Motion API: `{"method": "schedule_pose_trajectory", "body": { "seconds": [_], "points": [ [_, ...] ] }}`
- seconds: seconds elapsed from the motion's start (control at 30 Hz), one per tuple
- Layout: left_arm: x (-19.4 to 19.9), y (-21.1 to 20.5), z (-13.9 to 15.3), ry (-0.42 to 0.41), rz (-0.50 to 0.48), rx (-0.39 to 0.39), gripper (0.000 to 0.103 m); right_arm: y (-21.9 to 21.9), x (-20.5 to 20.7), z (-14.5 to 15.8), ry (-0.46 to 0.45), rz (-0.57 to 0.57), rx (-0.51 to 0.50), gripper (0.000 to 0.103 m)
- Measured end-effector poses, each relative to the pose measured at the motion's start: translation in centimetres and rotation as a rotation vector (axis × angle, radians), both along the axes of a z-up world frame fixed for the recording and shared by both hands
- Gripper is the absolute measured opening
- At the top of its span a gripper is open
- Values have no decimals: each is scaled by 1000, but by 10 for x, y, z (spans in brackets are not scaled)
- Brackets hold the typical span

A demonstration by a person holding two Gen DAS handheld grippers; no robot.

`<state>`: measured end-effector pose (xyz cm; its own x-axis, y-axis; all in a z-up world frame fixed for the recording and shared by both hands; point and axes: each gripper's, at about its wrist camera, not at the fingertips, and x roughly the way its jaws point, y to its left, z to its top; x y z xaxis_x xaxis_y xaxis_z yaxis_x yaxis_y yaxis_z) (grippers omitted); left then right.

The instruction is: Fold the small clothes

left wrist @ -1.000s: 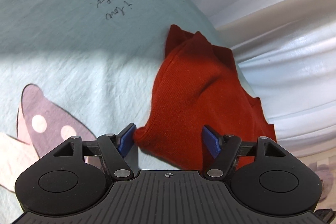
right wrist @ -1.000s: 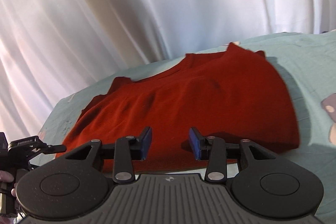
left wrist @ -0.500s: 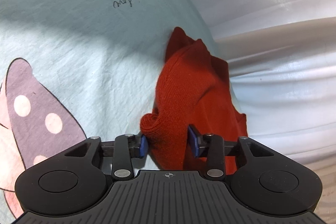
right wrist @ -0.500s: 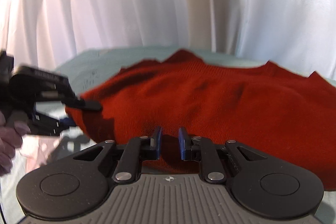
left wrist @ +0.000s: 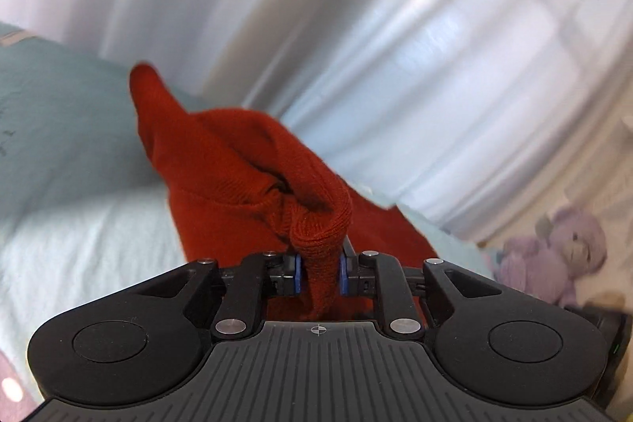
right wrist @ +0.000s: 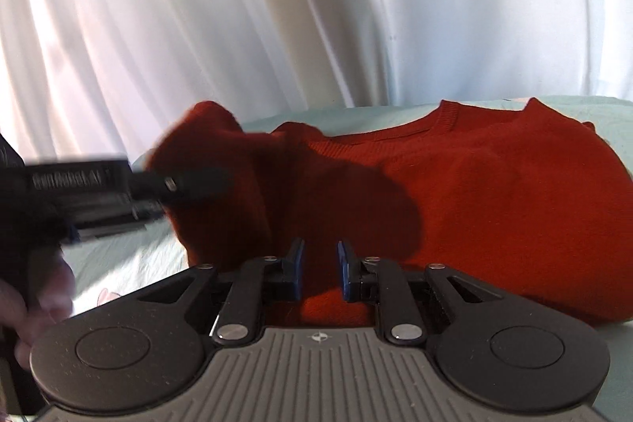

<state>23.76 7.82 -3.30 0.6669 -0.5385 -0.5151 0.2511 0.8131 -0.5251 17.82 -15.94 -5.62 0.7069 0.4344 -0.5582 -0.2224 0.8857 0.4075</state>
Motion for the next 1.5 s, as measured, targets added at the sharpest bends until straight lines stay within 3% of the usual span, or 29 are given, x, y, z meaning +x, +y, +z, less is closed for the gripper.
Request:
{"method": "schedule_pose_trajectory", "body": {
  "seconds": [0.07,0.1,0.17,0.27,0.37,0.47,0.53,0.6,0.7,0.77,0.8,0.9,1.0,1.07,1.13,1.23,1.27,1.33,1.4,1.5],
  "points": [
    [5,-24,-17,49,-92,46,26,-13,10,-1,43,-20,34,25],
    [6,-34,-25,69,-133,80,35,-19,16,-3,75,-17,63,32],
    [1,-40,-34,89,-137,127,38,-32,26,-9,150,-13,168,43],
    [-11,-20,-24,84,-140,65,41,-51,40,-20,233,2,387,56],
    [-22,3,-8,65,-81,39,48,-48,61,-25,275,29,469,63],
    [-29,24,0,38,-15,23,53,-27,82,-19,276,69,390,67],
    [-26,26,-4,62,16,88,52,-9,94,-11,271,114,352,67],
    [-24,29,-9,105,45,136,52,11,102,3,239,160,250,68],
    [-28,30,-14,122,30,131,53,39,113,13,223,193,92,70],
    [-28,26,-15,120,24,169,53,55,112,13,190,204,-8,49],
    [-29,24,-16,123,20,185,54,61,113,13,173,207,-53,21],
    [-31,20,-19,144,15,194,54,61,97,23,67,195,-98,17],
    [-33,15,-18,136,3,192,54,22,67,50,-84,49,-63,16],
    [-33,12,-19,128,-2,177,55,-6,49,53,-142,-65,-118,16],
    [-28,5,-24,137,-10,152,56,-29,45,37,-87,-133,-161,17],
    [-19,-7,-33,161,-15,120,56,-56,52,3,68,-129,-145,22],
    [-16,-12,-35,170,-20,113,56,-62,52,-3,82,-127,-126,25],
    [-13,-21,-38,165,-48,101,57,-74,52,-2,84,-142,-78,52],
    [-9,-29,-41,173,-59,125,57,-79,55,3,94,-163,-54,69],
    [-7,-33,-47,196,-63,128,59,-76,73,5,125,-130,-10,69]
  ]
}}
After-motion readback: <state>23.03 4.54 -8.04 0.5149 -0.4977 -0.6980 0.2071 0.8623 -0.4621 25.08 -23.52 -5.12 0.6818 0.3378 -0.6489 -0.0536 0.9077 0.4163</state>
